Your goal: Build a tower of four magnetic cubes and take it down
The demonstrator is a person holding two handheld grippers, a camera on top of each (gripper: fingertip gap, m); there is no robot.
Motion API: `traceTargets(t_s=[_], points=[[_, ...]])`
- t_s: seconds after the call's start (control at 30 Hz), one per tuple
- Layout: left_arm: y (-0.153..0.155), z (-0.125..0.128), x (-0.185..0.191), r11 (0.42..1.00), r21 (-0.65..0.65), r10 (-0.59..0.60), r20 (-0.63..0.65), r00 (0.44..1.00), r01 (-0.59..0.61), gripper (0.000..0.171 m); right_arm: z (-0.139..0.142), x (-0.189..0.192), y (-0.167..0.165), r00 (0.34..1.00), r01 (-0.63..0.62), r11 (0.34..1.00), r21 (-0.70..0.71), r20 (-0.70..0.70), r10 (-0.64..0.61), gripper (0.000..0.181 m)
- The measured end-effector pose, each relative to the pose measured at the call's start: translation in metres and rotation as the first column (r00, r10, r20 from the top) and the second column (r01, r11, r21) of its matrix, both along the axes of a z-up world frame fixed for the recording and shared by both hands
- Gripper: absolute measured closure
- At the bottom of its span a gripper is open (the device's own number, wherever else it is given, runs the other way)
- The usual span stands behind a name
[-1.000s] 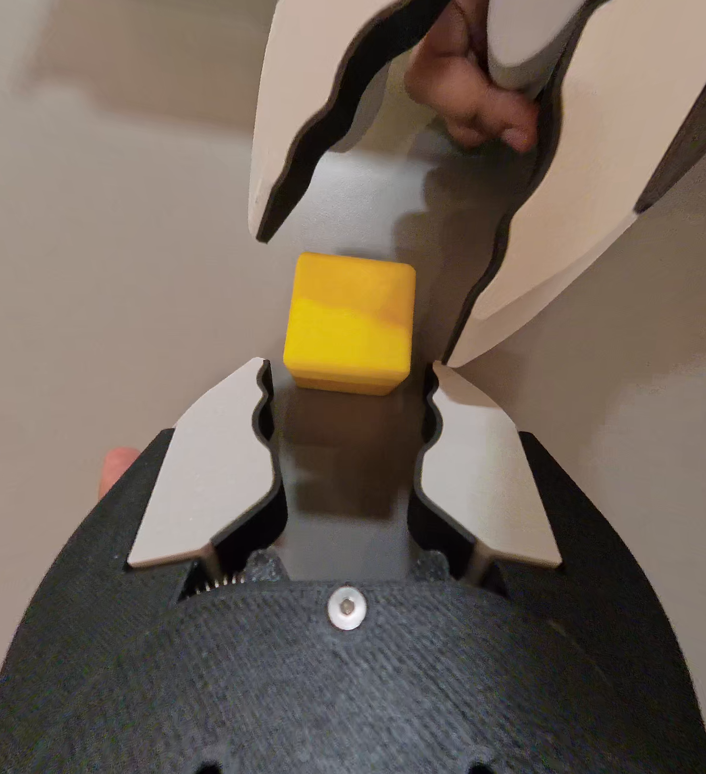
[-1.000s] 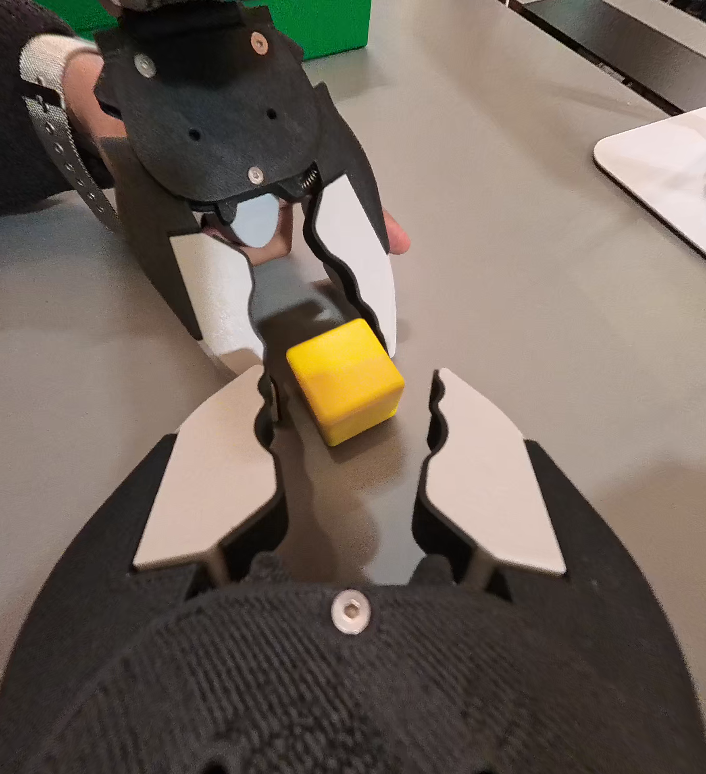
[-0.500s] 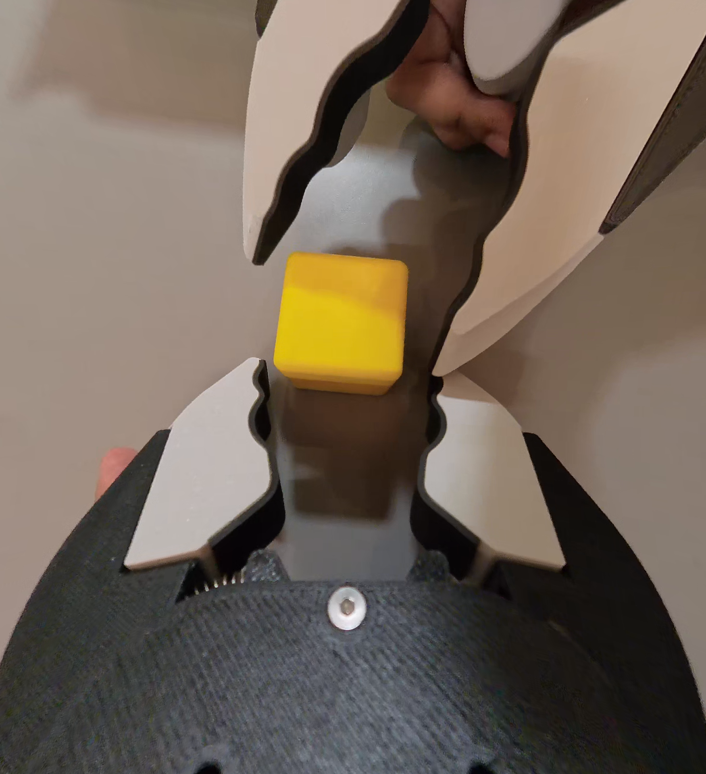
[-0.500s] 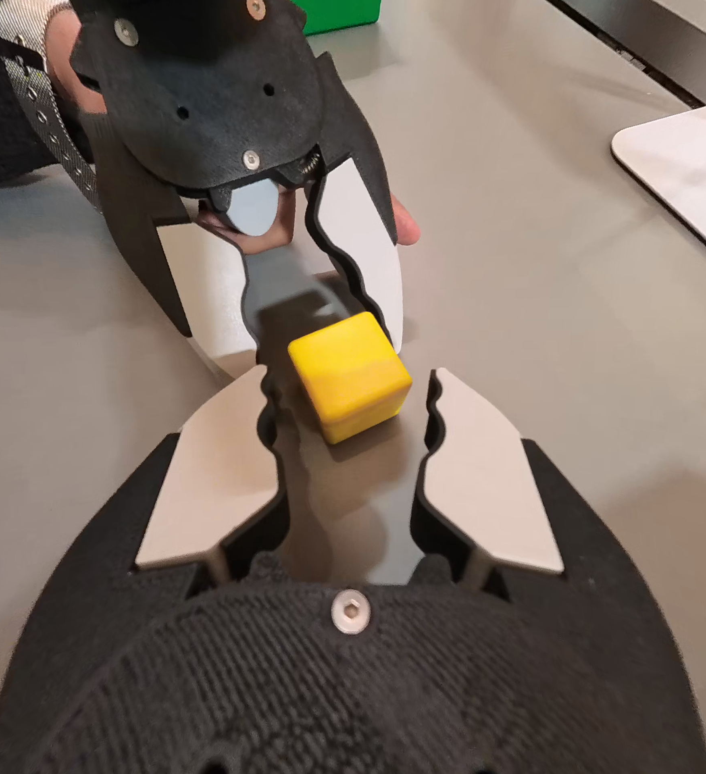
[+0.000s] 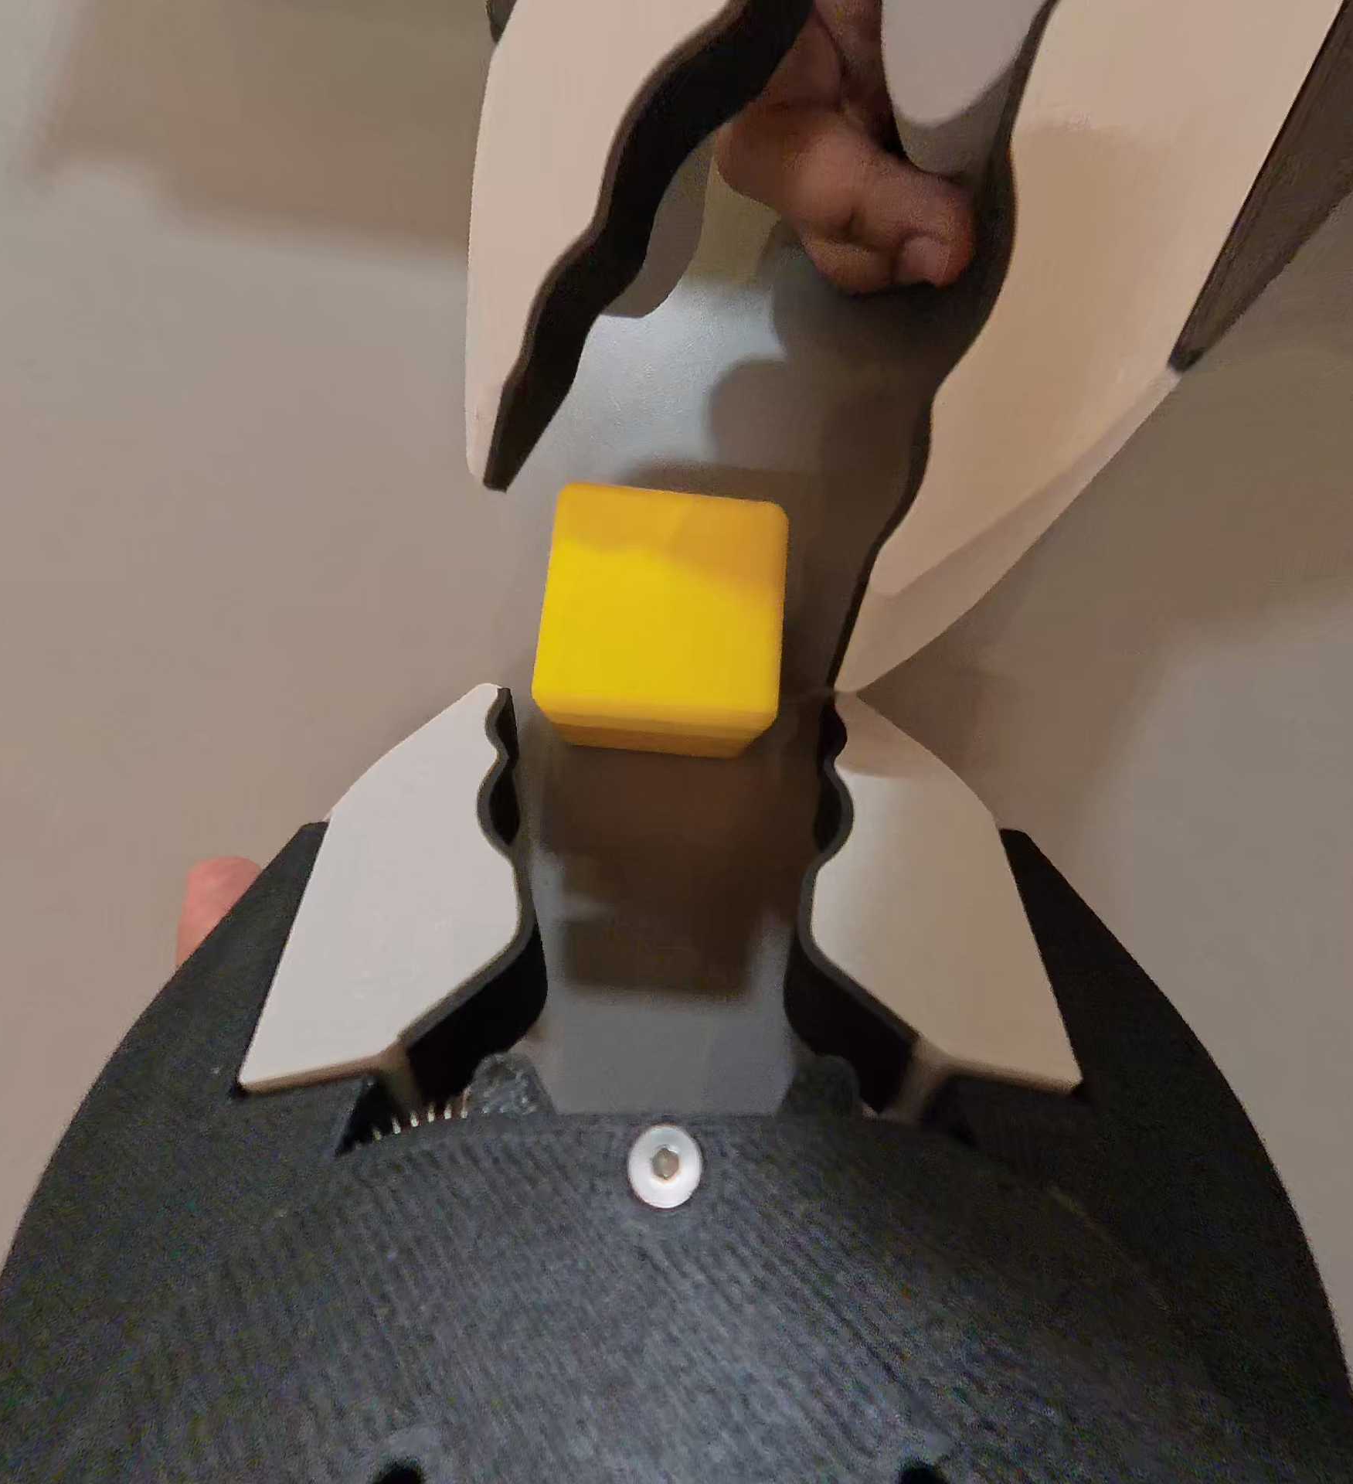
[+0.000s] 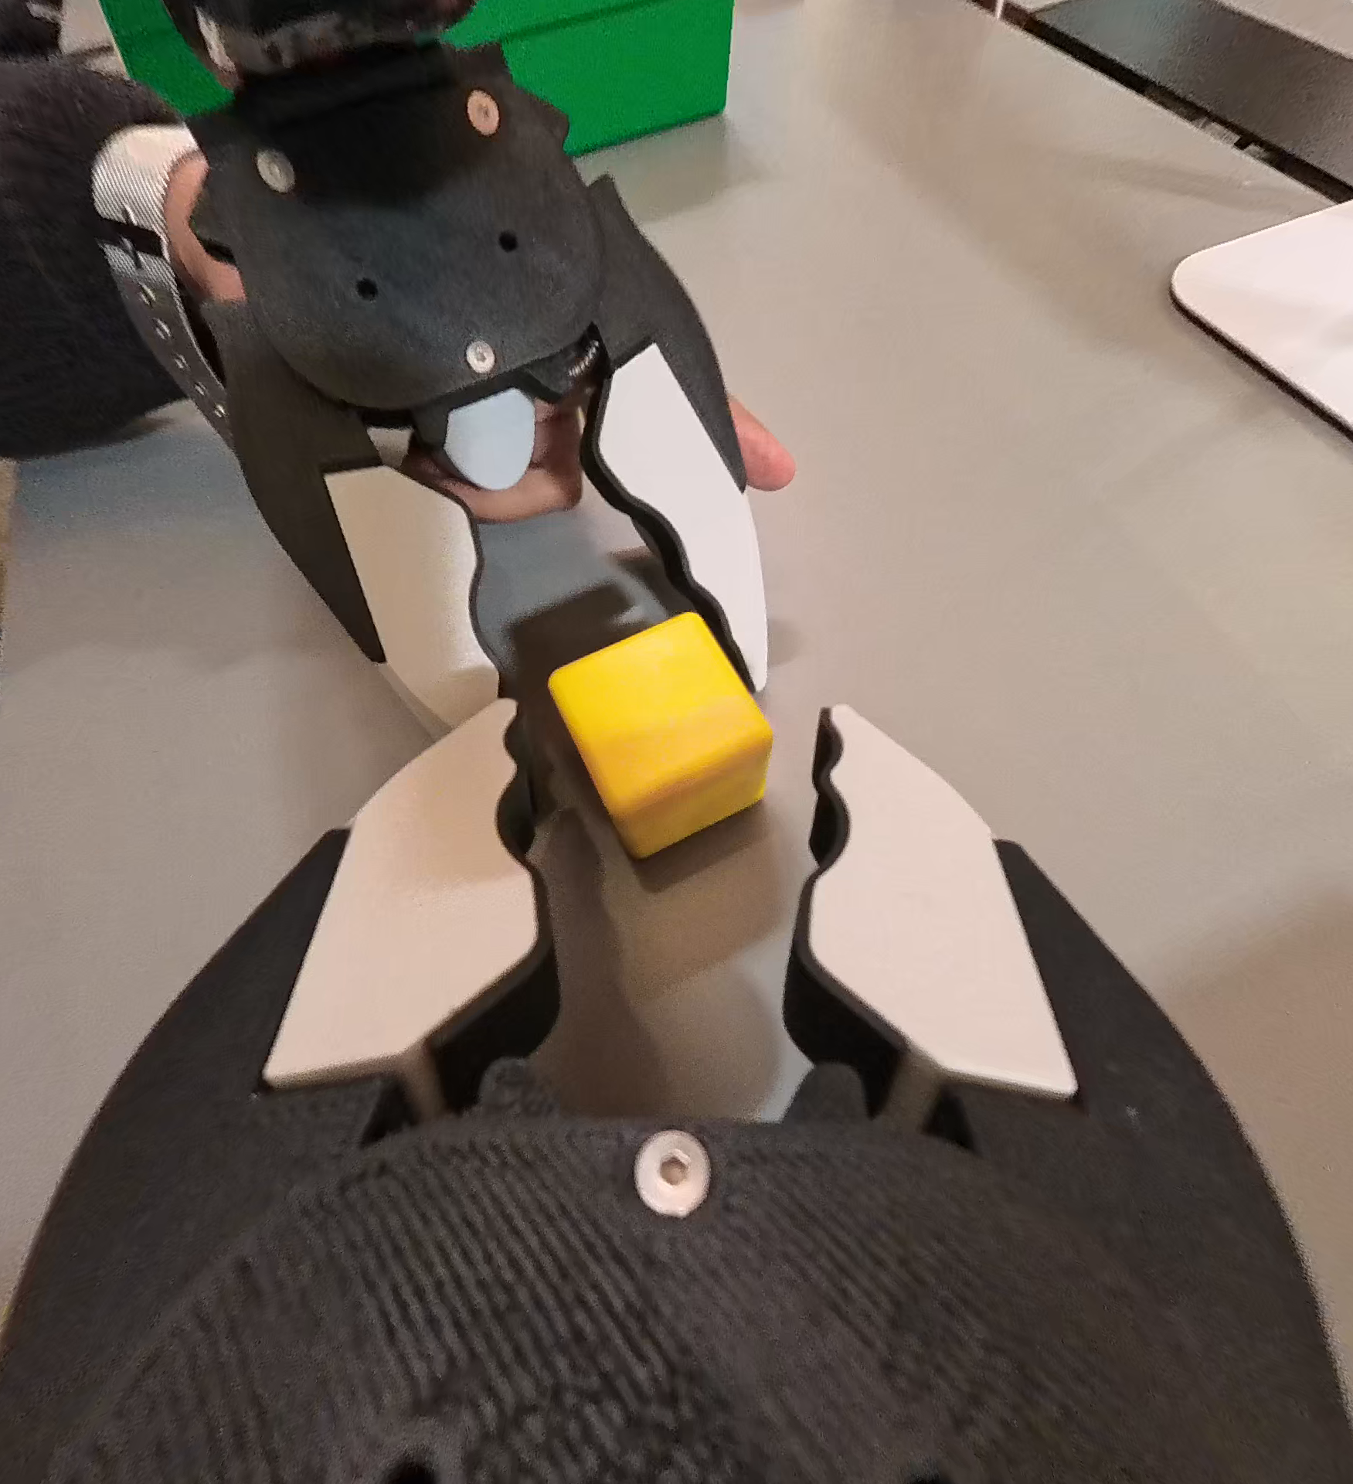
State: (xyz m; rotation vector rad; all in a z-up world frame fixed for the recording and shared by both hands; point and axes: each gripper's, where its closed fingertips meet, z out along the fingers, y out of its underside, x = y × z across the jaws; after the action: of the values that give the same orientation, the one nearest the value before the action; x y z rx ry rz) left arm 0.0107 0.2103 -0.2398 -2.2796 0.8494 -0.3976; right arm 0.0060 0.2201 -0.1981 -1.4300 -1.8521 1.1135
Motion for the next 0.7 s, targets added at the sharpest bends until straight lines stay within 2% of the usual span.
traceTargets(t_s=[0.13,0.33,0.4,0.53,0.7], points=[[0.000,0.000,0.000,1.000,-0.004,0.005,0.008,1.000,-0.005,0.100,0.008,0.001,0.005,0.999,0.012,0.997,-0.080,-0.040,-0.015,0.124],[0.001,-0.002,-0.005,0.999,0.025,0.039,-0.047,0.998,-0.038,0.095,0.022,0.006,0.012,0.989,0.056,0.995,-0.084,-0.132,-0.066,0.111],[0.001,-0.002,-0.010,0.997,0.033,0.075,-0.063,0.995,-0.073,0.089,0.019,0.009,0.016,0.987,0.101,0.993,-0.055,-0.122,-0.107,0.112],[-0.006,-0.002,-0.016,0.994,0.025,0.104,-0.057,0.993,-0.103,0.087,0.010,0.020,0.016,0.986,0.154,0.988,-0.013,-0.068,-0.155,0.113],[-0.021,-0.001,-0.026,0.988,0.036,0.151,-0.058,0.987,-0.149,0.088,0.016,0.035,0.013,0.970,0.215,0.972,-0.090,-0.093,-0.223,0.108]])
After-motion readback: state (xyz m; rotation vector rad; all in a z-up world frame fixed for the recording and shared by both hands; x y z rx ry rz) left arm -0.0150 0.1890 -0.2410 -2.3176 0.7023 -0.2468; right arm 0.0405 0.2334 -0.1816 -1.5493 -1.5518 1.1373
